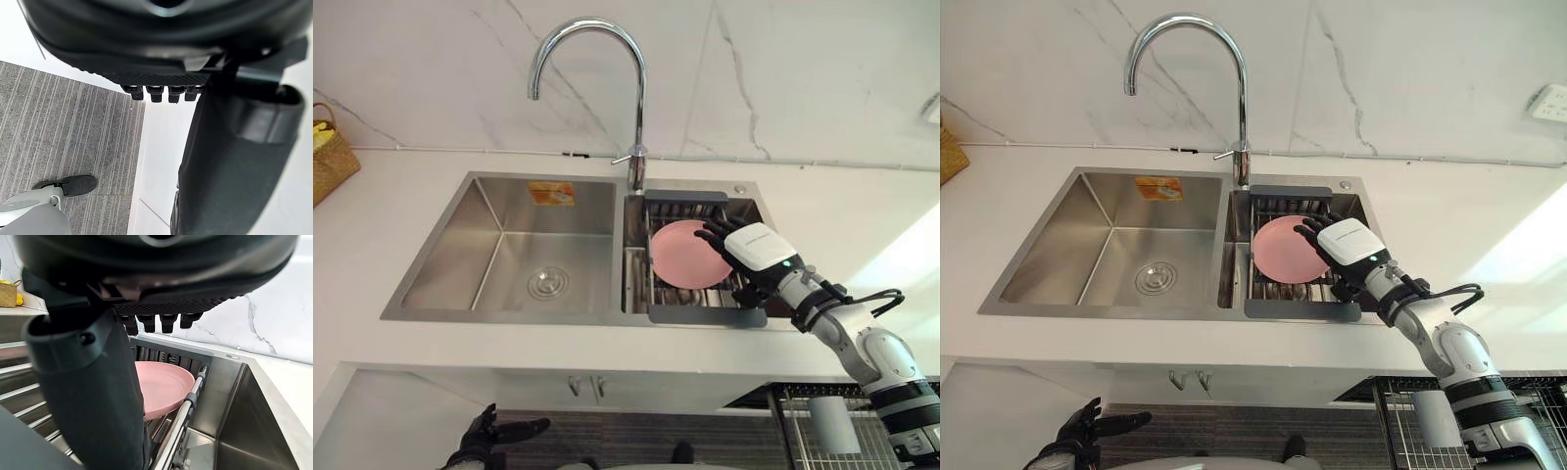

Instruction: Walk over to the sink, pick up the cup, carry it to the dishwasher, place the cup inside the dishwasher, then close the dishwasher door

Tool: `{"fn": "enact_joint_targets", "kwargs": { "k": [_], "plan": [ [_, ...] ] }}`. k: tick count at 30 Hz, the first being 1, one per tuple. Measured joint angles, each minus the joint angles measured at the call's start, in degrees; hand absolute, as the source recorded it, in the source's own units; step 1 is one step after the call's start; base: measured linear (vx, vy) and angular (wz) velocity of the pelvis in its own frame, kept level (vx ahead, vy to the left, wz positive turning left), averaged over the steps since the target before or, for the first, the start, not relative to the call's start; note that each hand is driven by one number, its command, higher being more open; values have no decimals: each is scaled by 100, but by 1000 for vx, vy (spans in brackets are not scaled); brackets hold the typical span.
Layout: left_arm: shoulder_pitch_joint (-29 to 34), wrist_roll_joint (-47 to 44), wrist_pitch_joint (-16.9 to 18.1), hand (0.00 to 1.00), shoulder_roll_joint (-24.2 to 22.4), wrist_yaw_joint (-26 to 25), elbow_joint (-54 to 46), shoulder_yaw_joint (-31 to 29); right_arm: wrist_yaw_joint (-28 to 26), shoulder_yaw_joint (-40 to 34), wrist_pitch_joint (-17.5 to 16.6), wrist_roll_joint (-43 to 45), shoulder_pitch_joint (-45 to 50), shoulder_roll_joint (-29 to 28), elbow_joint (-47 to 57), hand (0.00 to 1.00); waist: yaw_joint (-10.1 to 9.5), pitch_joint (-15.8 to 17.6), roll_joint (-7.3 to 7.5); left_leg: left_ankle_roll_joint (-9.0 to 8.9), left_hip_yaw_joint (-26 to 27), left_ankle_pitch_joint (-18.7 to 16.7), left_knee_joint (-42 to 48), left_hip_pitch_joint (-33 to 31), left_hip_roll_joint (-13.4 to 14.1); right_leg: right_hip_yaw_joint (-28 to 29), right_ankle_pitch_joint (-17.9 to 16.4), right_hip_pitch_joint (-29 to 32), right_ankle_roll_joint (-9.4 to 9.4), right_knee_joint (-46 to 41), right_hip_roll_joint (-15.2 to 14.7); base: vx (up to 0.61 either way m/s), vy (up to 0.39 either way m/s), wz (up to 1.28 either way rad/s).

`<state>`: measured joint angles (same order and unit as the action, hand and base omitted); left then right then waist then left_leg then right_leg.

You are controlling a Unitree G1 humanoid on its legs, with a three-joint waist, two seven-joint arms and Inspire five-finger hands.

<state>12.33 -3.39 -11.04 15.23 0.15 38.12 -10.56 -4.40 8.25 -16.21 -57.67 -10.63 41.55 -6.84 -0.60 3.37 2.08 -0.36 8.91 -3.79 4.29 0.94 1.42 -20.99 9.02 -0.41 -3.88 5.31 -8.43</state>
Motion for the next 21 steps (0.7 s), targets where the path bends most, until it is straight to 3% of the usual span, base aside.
{"fn": "enact_joint_targets", "kwargs": {
  "k": [12,21],
  "plan": [
    [-6,1,16,100,-25,-81,100,225,357,507,496,-481,-331,-420,-864,100,-62,27,-40,9,-96,90,-100,-2,-36,-108,8,-35,-12,0,-36,-8,11,4],
    [-66,2,188,100,-142,-326,275,322,1201,620,1142,-603,-349,-855,-1361,100,-82,71,-97,23,-187,196,-204,2,-62,-200,10,-38,-13,0,-50,-7,14,5]
  ]
}}
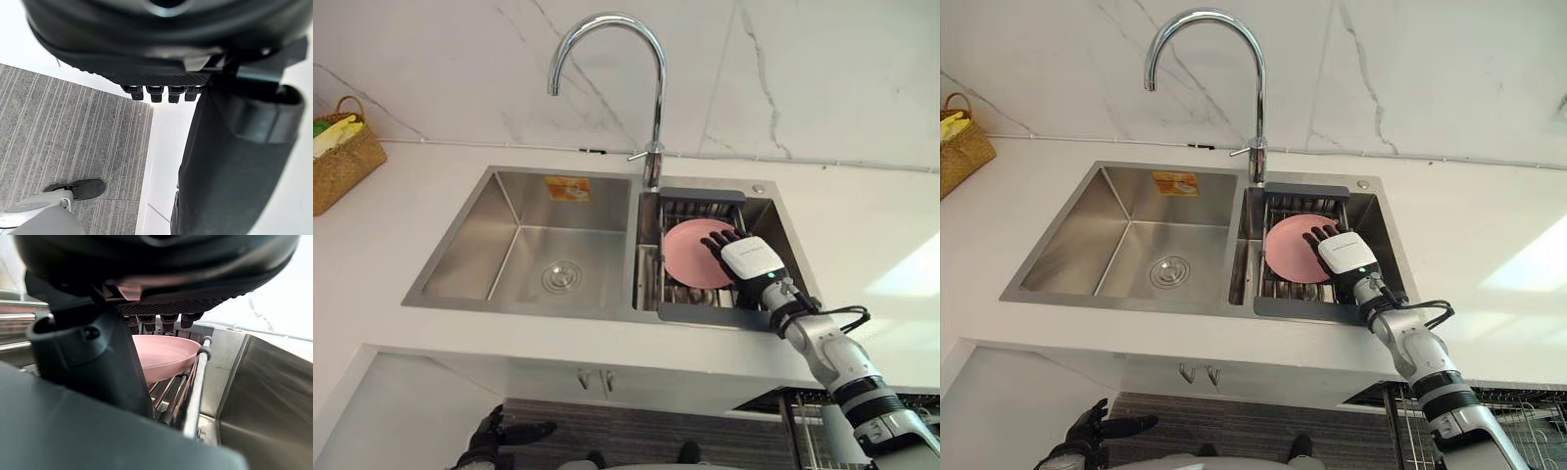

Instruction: Walk over to the sink, pick up the cup, carry it to the dishwasher, place the cup inside the dishwasher, then close the dishwasher door

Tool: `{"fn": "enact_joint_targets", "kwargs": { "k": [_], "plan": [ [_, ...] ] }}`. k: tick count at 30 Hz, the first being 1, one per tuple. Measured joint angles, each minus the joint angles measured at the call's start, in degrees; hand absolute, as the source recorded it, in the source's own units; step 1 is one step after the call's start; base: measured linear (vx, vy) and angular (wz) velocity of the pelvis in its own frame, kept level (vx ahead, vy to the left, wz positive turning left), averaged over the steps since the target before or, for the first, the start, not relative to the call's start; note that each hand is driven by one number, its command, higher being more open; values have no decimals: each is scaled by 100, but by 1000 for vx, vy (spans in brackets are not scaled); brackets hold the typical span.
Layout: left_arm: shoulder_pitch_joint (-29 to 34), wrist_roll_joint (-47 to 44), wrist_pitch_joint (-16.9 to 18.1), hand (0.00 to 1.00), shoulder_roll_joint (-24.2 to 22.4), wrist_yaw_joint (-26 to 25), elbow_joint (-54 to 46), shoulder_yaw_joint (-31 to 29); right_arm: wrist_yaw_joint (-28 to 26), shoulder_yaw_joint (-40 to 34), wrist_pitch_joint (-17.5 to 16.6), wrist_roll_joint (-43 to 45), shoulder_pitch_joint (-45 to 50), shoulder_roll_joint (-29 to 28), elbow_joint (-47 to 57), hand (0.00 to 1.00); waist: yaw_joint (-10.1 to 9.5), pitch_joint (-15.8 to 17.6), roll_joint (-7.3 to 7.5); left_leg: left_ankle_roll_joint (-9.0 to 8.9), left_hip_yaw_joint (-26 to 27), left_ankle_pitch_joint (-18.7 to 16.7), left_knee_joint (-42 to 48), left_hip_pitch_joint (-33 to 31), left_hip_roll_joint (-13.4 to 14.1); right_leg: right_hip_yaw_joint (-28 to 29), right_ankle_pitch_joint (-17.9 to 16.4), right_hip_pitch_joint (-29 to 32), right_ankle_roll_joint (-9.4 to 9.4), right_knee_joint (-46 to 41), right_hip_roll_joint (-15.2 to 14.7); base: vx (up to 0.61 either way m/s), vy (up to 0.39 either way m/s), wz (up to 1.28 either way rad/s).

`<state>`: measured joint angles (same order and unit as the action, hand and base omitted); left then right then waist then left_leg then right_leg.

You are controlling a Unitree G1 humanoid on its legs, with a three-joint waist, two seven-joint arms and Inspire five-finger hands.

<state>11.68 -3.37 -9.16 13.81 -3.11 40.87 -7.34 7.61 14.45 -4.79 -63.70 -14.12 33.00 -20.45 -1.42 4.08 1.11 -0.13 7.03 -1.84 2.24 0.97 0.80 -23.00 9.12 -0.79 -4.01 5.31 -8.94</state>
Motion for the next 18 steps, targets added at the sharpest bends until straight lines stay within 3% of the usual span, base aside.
{"fn": "enact_joint_targets", "kwargs": {
  "k": [4,10,14,18],
  "plan": [
    [44,-1,159,100,-134,-209,82,-3,990,-158,405,125,66,-370,-143,100,81,20,-10,-16,1,24,-19,5,3,1,1,2,2,0,0,-37,17,0],
    [25,0,374,100,-306,-482,206,-4,2408,-597,575,606,288,-896,-149,100,82,47,-45,-92,5,44,-55,10,48,2,-43,13,16,0,19,-19,5,0],
    [2,0,490,100,-378,-643,205,-7,2806,-750,528,668,352,-1080,-149,100,94,48,-47,-114,7,43,-52,13,78,4,-46,12,21,0,50,0,0,0],
    [-69,0,493,100,-383,-664,205,-7,2852,-753,418,793,357,-1082,-151,100,104,50,-51,-121,12,40,-51,17,88,9,-47,11,24,0,61,0,0,0]
  ]
}}
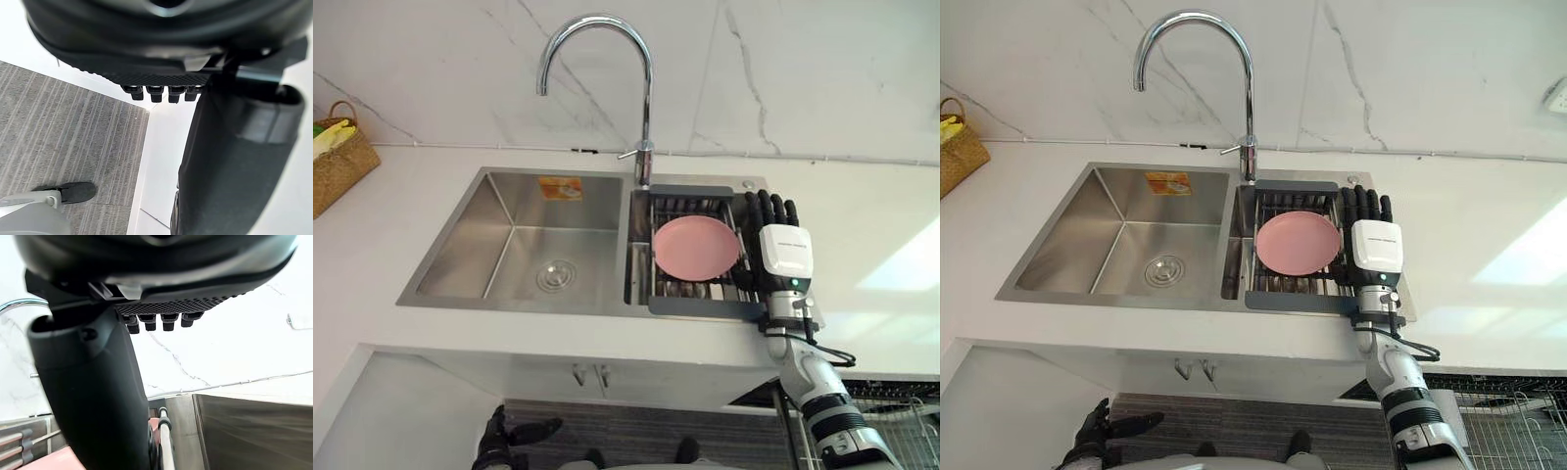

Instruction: Walk over to the sink, pick up the cup, carry it to the dishwasher, place the cup inside the dishwasher, then close the dishwasher door

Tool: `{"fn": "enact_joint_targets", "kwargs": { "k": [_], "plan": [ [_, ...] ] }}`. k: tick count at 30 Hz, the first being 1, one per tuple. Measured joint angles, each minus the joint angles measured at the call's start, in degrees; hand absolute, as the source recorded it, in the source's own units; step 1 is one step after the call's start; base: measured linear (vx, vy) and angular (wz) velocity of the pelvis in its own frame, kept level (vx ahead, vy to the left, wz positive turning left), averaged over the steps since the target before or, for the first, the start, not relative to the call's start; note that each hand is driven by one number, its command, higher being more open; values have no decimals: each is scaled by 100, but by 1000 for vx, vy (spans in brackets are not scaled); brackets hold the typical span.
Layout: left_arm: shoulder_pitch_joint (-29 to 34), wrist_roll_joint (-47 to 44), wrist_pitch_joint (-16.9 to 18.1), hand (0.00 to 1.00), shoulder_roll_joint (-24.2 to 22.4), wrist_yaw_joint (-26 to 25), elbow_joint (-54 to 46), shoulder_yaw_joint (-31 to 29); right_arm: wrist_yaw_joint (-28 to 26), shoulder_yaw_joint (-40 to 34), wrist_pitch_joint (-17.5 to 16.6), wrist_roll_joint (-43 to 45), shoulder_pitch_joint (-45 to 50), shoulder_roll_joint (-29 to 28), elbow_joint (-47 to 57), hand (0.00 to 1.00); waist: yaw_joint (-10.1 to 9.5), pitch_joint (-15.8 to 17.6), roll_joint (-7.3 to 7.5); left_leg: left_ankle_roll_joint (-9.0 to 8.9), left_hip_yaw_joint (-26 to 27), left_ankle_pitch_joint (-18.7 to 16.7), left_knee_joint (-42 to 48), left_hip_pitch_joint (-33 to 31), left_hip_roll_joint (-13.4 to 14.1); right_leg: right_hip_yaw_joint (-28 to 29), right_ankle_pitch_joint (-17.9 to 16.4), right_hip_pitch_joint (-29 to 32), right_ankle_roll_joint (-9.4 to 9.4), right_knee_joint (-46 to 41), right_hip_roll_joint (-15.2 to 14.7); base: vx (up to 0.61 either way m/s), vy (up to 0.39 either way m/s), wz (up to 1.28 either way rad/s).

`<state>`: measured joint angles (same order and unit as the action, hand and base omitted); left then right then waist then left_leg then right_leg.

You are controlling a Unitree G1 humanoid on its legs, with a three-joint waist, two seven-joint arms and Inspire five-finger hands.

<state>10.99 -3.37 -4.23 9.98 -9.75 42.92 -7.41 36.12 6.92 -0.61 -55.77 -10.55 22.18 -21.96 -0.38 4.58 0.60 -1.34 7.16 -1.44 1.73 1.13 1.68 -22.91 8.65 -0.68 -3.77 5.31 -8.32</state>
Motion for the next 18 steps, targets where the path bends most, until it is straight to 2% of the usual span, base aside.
{"fn": "enact_joint_targets", "kwargs": {
  "k": [6,11,14,18],
  "plan": [
    [-83,-1,-1,100,0,-39,0,2,-217,19,-382,-9,0,2,-5,100,1,-1,2,-5,5,-3,-1,35,24,5,6,-27,26,0,23,0,0,0],
    [-93,-1,-1,100,-2,-40,1,3,-260,29,-407,297,0,4,3,100,-1,-3,5,-6,5,-4,-2,39,32,6,7,-30,34,0,30,0,0,0],
    [-86,-3,2,100,-17,-112,4,1,-237,-19,-397,1283,0,-41,3,100,-3,-2,4,-6,16,-4,-1,45,32,24,8,-29,35,0,30,0,0,0],
    [-84,-13,51,100,-119,-286,6,-30,21,-921,-401,3237,66,-784,47,100,1,13,-22,8,47,4,-1,65,38,69,14,-30,41,0,35,3,5,-4]
  ]
}}
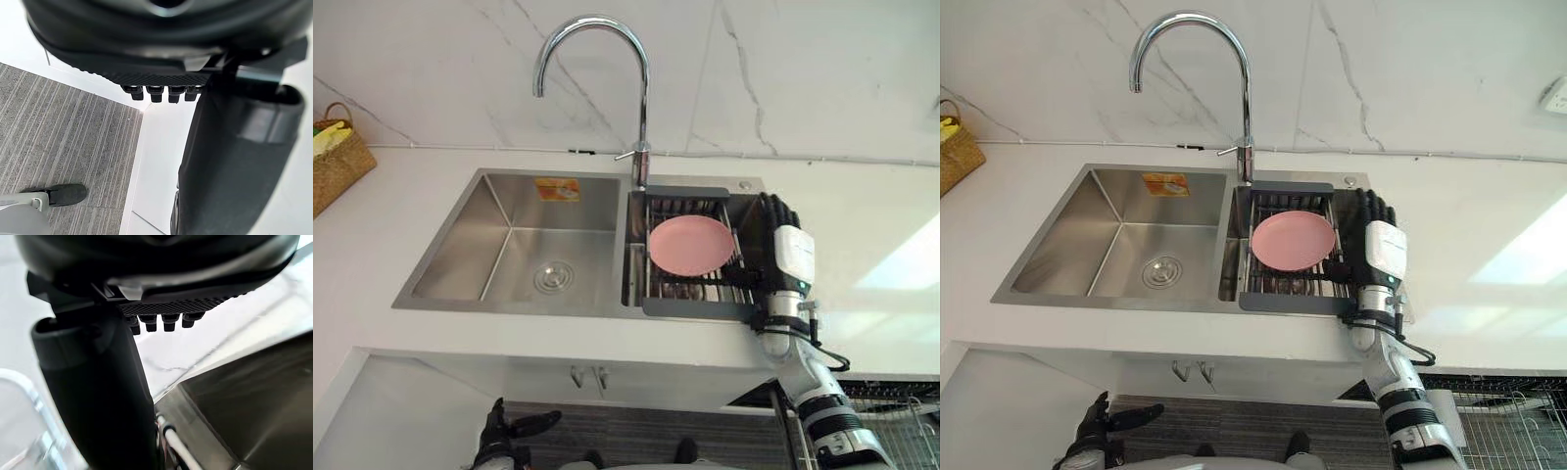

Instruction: Walk over to the sink, pick up the cup, carry it to the dishwasher, place the cup inside the dishwasher, then close the dishwasher door

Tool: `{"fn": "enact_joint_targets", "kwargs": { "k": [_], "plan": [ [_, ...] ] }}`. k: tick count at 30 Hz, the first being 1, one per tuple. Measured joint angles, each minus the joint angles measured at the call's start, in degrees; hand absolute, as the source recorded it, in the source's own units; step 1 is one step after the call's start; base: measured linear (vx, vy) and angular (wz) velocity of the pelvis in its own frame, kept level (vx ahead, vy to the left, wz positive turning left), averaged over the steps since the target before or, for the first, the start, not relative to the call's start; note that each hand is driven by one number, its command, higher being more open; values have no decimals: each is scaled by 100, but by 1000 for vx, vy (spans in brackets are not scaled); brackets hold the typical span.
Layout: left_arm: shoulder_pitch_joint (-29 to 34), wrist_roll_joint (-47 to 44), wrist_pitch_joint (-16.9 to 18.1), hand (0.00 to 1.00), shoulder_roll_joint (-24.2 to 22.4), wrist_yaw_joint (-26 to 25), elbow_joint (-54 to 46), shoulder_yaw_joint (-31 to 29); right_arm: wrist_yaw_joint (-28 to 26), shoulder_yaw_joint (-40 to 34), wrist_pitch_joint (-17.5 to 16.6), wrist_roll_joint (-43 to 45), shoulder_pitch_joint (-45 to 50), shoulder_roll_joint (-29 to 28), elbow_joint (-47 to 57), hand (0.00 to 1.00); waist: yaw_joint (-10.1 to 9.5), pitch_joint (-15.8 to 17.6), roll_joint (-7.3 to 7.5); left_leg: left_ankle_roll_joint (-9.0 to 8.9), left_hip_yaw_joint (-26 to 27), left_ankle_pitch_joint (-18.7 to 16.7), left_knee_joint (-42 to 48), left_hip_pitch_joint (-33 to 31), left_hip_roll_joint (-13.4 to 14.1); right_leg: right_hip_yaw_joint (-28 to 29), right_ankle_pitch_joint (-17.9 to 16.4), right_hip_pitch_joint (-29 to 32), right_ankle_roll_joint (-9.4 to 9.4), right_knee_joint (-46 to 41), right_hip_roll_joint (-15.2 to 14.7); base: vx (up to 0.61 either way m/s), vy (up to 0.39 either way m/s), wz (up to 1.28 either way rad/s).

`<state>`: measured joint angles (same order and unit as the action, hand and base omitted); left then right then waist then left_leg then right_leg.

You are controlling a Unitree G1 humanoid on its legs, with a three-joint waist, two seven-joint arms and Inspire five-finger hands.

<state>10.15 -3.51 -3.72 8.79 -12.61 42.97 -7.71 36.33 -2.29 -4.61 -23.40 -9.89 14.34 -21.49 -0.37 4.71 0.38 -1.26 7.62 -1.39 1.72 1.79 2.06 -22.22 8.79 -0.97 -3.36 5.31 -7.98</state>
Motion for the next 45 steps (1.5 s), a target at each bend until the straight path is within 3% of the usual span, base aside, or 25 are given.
{"fn": "enact_joint_targets", "kwargs": {
  "k": [4,12,14,15,21,25,30,32,35,39,45],
  "plan": [
    [-5,1,25,100,-135,-90,-9,-100,260,-401,-2,801,32,-252,123,100,22,44,-81,-5,33,-13,-2,32,6,21,2,-12,1,0,6,0,0,-4],
    [2,7,-107,100,-162,-86,-207,-101,32,-851,-203,1547,189,-557,768,100,74,54,-108,-24,87,-40,-11,85,26,102,6,-32,4,0,27,2,7,-3],
    [-3,15,-113,100,-166,-75,-277,-107,-248,-894,-264,1553,280,-560,916,100,90,54,-108,-25,92,-43,-18,91,23,108,6,-32,4,0,25,0,0,0],
    [-5,22,-332,100,-155,135,-470,-254,-1587,-859,-721,1420,589,-447,1773,100,140,53,-107,-41,152,-76,-26,113,51,162,4,-19,3,-1,53,0,0,0],
    [4,20,-334,100,-155,156,-470,-260,-1705,-873,-717,1490,603,-417,1808,100,124,52,-105,-22,199,-62,15,111,57,208,24,-10,13,-4,54,0,0,-3],
    [-17,-48,-368,100,-157,390,-472,-320,-2801,-974,-616,2399,762,-273,2356,100,123,52,-102,-2,243,-87,95,52,68,218,73,2,16,-35,39,-9,2,-3],
    [90,-221,-507,100,-182,758,-492,-543,-4029,-1062,-548,2466,840,255,3456,100,130,52,-100,1,363,-163,74,-15,121,-63,-3,-3,-42,-36,-12,-59,5,11],
    [258,-220,-507,100,-176,961,-486,-547,-4530,-1024,-684,1840,831,909,4185,100,150,44,-94,-63,544,-116,35,-13,203,-230,-41,-46,-53,-37,-24,23,-25,33],
    [422,-206,-508,100,-176,1108,-484,-539,-4683,-717,-1059,666,754,1467,4613,100,130,-3,-40,-150,585,-24,-89,42,228,-373,-56,-101,-41,-37,-34,50,-7,27],
    [495,-206,-575,100,-124,1150,-484,-530,-4889,-183,-1404,-645,691,1681,4668,100,33,-79,91,-116,535,41,-167,34,180,-501,-53,-107,-51,-40,-84,75,19,15],
    [436,-204,-603,100,34,1163,-486,-436,-5020,68,-1419,-2035,581,1894,4303,100,3,-117,153,-81,508,64,-218,35,103,-605,-50,-135,-117,-44,-164,41,38,8]
  ]
}}
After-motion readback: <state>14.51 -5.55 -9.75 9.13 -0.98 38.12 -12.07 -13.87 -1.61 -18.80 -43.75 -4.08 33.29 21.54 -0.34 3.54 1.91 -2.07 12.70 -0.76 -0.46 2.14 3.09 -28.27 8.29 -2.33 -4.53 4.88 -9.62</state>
